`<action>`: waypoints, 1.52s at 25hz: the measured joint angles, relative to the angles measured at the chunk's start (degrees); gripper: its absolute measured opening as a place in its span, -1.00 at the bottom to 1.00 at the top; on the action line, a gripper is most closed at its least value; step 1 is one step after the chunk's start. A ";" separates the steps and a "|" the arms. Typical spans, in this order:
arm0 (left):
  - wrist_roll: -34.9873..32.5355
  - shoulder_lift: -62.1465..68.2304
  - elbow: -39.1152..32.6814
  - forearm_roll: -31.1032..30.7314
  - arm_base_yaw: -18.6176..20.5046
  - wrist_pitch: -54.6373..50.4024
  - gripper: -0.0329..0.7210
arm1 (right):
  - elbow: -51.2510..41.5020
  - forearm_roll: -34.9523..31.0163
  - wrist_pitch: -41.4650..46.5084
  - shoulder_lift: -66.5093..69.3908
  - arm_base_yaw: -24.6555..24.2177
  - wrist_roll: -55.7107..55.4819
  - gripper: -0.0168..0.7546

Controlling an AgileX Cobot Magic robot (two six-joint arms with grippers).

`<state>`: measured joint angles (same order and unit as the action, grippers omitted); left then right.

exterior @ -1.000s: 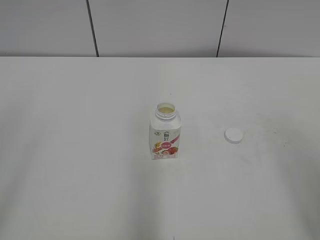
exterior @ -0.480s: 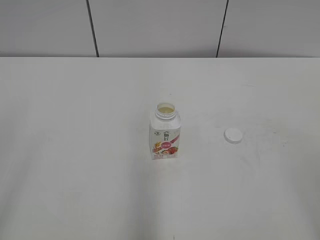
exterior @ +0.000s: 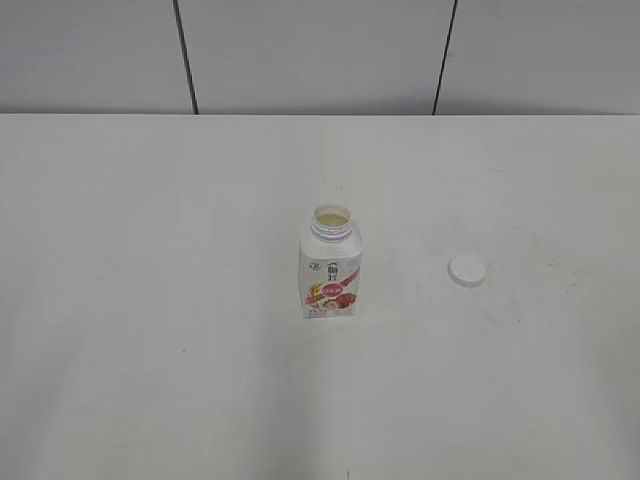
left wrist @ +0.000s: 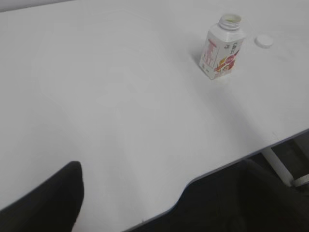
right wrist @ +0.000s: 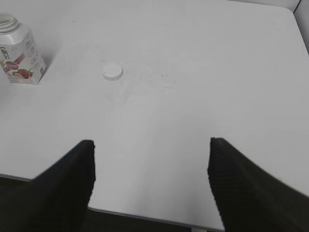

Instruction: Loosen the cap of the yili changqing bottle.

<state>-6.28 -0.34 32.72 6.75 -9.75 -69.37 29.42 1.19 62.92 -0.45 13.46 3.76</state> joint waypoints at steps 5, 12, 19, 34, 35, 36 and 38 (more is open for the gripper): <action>-2.32 -0.06 -2.08 1.36 0.00 6.45 0.64 | -0.02 0.29 0.00 0.00 0.00 -0.50 0.53; 4.83 -0.06 -2.65 -3.38 0.00 8.46 0.64 | -0.02 0.67 0.00 0.00 0.00 -0.97 0.53; 8.27 -0.06 -2.65 -6.05 0.00 8.58 0.64 | -0.02 1.01 -0.02 0.00 0.00 -1.21 0.53; 8.29 -0.06 -2.65 -6.10 9.14 8.63 0.60 | -0.02 1.18 -0.07 0.00 -10.31 -1.34 0.53; 8.29 -0.06 -2.65 -6.10 9.14 8.63 0.58 | -0.02 1.18 -0.07 0.00 -11.13 -1.34 0.53; 8.29 -0.06 -2.65 -6.10 9.14 8.63 0.57 | -0.02 1.18 -0.07 0.00 -11.67 -1.34 0.53; 8.29 -0.06 -2.65 -6.10 9.14 8.63 0.55 | -0.02 1.18 -0.07 0.00 -12.00 -1.34 0.53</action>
<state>2.00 -0.41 30.07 0.65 -0.61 -60.74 29.40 2.37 62.85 -0.45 1.46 2.42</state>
